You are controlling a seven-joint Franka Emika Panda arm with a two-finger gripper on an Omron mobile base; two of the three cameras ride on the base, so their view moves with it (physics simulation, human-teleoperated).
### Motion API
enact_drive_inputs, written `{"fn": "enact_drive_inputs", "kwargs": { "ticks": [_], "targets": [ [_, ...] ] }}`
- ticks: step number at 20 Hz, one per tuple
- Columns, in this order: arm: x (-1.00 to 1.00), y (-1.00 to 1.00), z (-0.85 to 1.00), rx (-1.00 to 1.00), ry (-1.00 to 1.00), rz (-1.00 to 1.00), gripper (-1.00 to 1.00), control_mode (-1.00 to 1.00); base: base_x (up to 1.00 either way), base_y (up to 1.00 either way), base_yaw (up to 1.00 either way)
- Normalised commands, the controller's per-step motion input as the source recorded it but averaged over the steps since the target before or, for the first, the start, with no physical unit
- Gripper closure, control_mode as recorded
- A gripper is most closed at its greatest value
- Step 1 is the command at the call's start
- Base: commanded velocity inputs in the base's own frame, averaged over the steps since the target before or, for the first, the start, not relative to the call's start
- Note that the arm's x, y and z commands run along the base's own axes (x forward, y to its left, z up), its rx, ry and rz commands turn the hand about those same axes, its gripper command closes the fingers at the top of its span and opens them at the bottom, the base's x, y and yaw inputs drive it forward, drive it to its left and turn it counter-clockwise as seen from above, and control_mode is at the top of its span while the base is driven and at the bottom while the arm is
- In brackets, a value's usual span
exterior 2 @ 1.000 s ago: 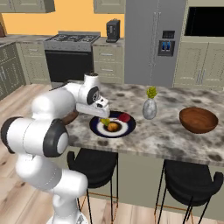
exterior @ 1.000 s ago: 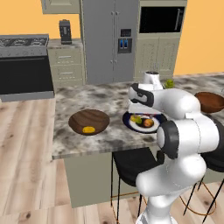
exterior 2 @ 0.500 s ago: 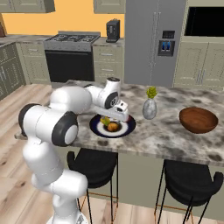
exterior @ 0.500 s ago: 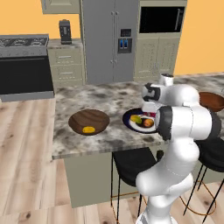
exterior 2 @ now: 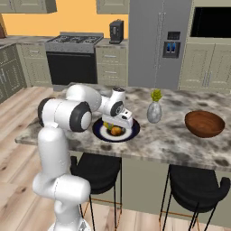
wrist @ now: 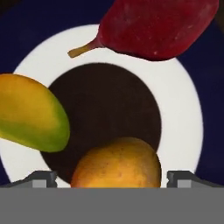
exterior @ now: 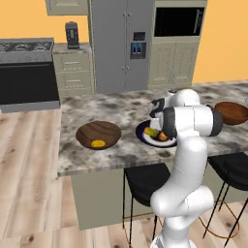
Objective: Take the fruits from the plate on the dining counter and place two fruits in each bowl.
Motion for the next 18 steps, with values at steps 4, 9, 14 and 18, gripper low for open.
{"fn": "enact_drive_inputs", "kwargs": {
  "ticks": [4,9,14,18],
  "targets": [
    [-0.01,-0.09,-0.27,0.00,0.13,-0.08,-1.00,-1.00,0.00,0.00,0.00],
    [-0.08,-0.01,-0.13,0.00,0.11,-0.07,-1.00,-1.00,0.00,0.00,0.00],
    [-0.02,0.00,-0.15,0.00,0.07,-0.05,1.00,-1.00,0.00,0.00,0.00],
    [-0.30,-0.01,0.25,0.00,0.00,-0.01,1.00,-1.00,0.00,0.00,0.00]
  ]
}}
